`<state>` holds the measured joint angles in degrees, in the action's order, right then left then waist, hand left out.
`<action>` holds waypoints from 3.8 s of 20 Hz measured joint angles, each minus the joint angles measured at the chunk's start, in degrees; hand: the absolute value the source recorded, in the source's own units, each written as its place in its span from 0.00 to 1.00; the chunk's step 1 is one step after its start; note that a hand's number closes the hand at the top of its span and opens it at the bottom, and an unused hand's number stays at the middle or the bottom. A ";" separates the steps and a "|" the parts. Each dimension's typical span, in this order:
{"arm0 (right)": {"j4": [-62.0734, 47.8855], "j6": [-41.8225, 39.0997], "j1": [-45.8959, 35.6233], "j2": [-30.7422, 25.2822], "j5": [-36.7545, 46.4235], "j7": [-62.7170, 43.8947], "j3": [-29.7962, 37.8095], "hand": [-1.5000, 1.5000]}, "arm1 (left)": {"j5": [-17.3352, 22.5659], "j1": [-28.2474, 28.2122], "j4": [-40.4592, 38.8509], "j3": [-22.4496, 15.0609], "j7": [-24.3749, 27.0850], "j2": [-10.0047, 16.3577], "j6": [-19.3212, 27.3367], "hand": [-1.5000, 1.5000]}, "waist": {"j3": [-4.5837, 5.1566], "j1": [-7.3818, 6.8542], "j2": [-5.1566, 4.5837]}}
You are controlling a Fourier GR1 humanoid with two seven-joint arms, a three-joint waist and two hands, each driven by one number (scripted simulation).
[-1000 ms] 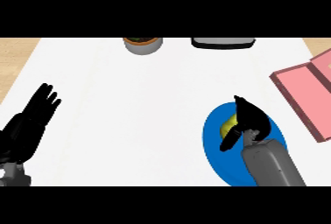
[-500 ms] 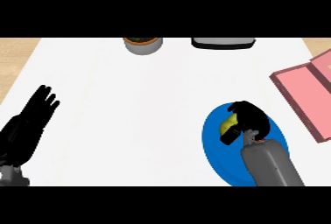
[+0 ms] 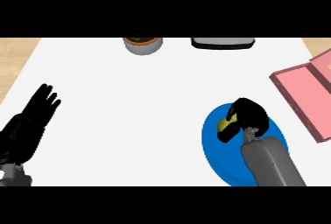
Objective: Pick the pear from the plate and place it in the cardboard box
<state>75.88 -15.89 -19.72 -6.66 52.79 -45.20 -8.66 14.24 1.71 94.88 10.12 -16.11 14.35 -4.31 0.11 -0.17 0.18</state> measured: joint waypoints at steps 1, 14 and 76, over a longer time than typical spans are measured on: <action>-1.02 0.27 -0.57 -0.10 0.16 1.01 0.23 1.00 | 0.18 -0.53 0.64 0.26 -0.13 -0.05 -0.30 0.50 | 0.00 -0.04 0.00; -22.46 5.49 -17.31 -6.28 2.61 18.12 4.30 1.00 | -1.69 0.34 -0.48 -0.18 0.80 -1.43 -0.52 0.50 | -0.12 -0.48 -0.31; -38.47 25.80 -21.53 -24.61 -4.25 39.66 33.62 0.00 | -2.20 0.99 -1.06 2.36 0.63 -2.32 -2.80 0.50 | -0.19 -0.28 -0.35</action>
<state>37.41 9.91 -41.25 -31.27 48.54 -5.54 24.96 12.04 2.71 93.82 12.47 -15.48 12.02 -7.11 -0.08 -0.45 -0.17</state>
